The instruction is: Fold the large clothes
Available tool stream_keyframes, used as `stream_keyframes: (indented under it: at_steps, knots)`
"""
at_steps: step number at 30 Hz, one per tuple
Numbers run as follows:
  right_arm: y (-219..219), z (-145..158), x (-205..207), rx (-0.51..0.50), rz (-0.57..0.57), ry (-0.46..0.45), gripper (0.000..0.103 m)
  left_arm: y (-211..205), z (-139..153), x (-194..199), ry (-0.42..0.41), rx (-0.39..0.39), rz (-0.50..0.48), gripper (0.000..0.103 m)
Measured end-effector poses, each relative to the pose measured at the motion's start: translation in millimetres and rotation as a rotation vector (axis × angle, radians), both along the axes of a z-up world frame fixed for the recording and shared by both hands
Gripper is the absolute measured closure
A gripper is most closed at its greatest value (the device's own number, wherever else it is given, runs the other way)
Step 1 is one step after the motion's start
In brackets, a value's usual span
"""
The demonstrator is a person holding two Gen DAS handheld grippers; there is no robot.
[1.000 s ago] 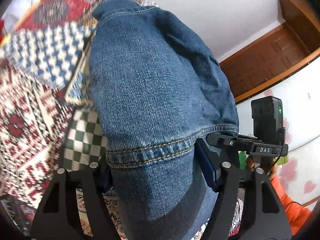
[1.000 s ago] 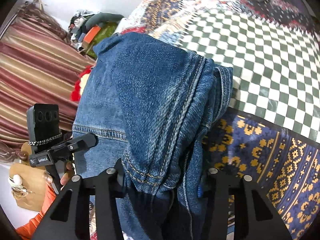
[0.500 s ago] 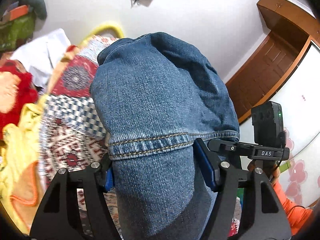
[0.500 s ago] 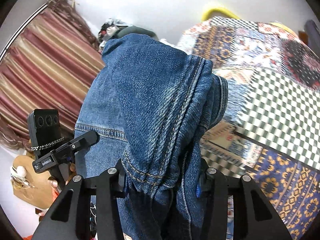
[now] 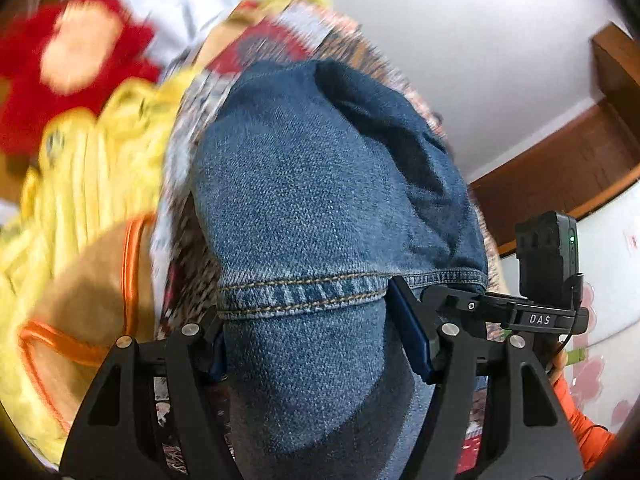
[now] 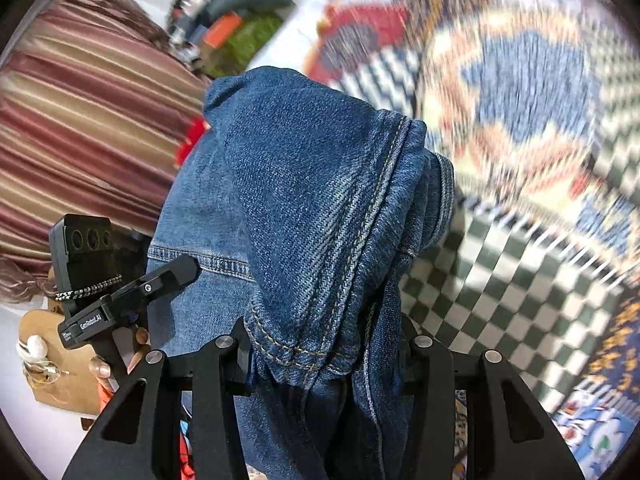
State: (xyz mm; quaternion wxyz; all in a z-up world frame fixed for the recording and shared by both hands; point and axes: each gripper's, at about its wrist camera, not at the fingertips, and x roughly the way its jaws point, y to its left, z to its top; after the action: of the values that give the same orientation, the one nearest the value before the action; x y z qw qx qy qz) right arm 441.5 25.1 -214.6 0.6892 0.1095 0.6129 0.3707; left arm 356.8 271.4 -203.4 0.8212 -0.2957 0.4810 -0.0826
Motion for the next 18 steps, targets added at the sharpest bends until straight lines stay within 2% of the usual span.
stream_keyframes:
  at_steps: [2,5,8,10,13,16,18]
  knots:
    - [6.6,-23.6,3.8,-0.033,0.018,0.023,0.06,1.7,-26.4,-0.5,0.039,0.007,-0.002,0.035]
    - [12.1,-38.7,10.7,-0.036,0.058,0.004,0.059,4.4,-57.0,-4.3,0.068,0.048,-0.008,0.034]
    - [19.5,-40.7,8.7,-0.053,0.127,-0.053,0.052,9.0,-65.3,-11.1,0.055,0.023,0.003,0.03]
    - [21.4,-39.4,6.2,-0.074,0.154,-0.08,0.046,7.7,-62.4,-16.5,0.046,0.049,0.012,0.029]
    - [19.0,-33.7,9.1,-0.082,0.153,-0.084,0.044,-0.8,-51.7,-25.2,0.039,0.165,0.014,0.029]
    - [2.4,-23.8,6.4,-0.09,0.141,-0.09,0.044,-19.1,-27.1,-37.7,0.023,0.334,-0.001,0.029]
    - [-6.8,-11.4,2.8,-0.117,0.146,-0.126,0.044,-30.8,-12.7,-43.3,0.011,0.439,-0.02,0.029]
